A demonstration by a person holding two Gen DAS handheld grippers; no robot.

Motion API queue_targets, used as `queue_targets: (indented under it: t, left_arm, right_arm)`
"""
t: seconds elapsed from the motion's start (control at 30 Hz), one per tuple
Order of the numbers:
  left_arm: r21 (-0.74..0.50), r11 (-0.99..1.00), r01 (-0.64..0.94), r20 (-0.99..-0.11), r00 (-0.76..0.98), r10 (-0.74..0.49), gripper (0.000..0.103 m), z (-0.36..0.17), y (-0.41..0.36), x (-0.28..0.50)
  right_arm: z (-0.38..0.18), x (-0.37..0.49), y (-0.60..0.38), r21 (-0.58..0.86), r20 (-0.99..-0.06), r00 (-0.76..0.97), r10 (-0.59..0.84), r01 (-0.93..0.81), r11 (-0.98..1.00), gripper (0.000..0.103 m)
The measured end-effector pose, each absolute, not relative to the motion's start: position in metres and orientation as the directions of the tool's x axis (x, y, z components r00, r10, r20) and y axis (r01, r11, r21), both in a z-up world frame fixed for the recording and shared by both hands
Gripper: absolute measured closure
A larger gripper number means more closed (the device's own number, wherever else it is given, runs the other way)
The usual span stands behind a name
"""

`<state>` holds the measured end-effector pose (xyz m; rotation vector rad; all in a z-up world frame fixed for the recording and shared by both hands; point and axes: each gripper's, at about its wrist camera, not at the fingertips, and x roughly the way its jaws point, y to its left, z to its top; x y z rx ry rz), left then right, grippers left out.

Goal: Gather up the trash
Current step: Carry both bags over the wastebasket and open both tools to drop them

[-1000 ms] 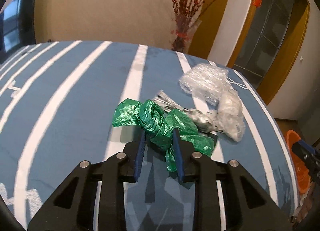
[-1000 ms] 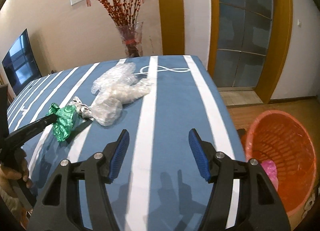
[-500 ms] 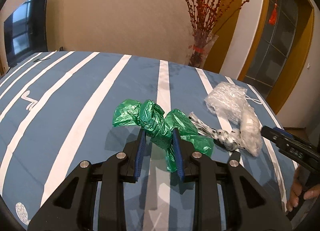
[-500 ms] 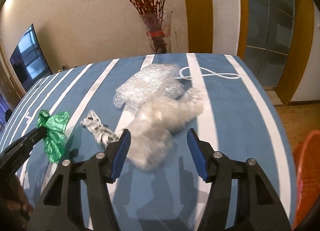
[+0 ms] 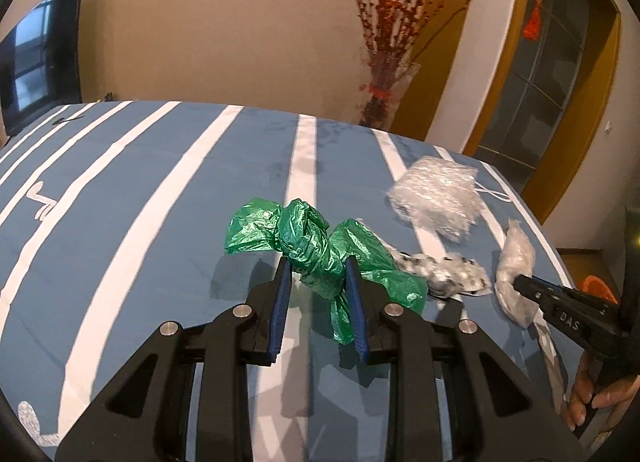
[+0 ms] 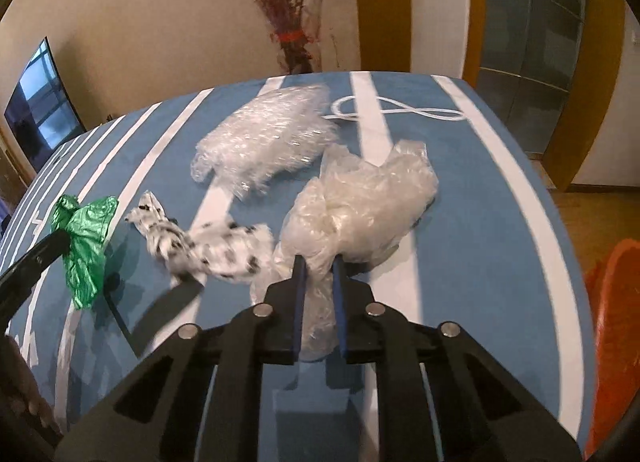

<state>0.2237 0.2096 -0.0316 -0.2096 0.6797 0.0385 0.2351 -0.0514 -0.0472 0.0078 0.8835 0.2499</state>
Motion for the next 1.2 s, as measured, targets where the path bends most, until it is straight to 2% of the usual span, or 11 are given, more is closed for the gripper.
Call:
queue_targets:
  t: [0.6,1.2]
  left_arm:
    - [-0.199,0.975,0.095,-0.601,0.774,-0.198,0.076,-0.01,0.108,0.202]
    - [-0.238,0.916,0.324,-0.583,0.707,-0.402,0.076,0.003,-0.018,0.183]
  right_arm:
    - [-0.008,0.14,-0.181,0.112,-0.686,0.718,0.119,-0.058,0.992,0.089]
    - [0.004,0.08,-0.278,0.112,-0.655,0.756,-0.006,0.105,0.988,0.089]
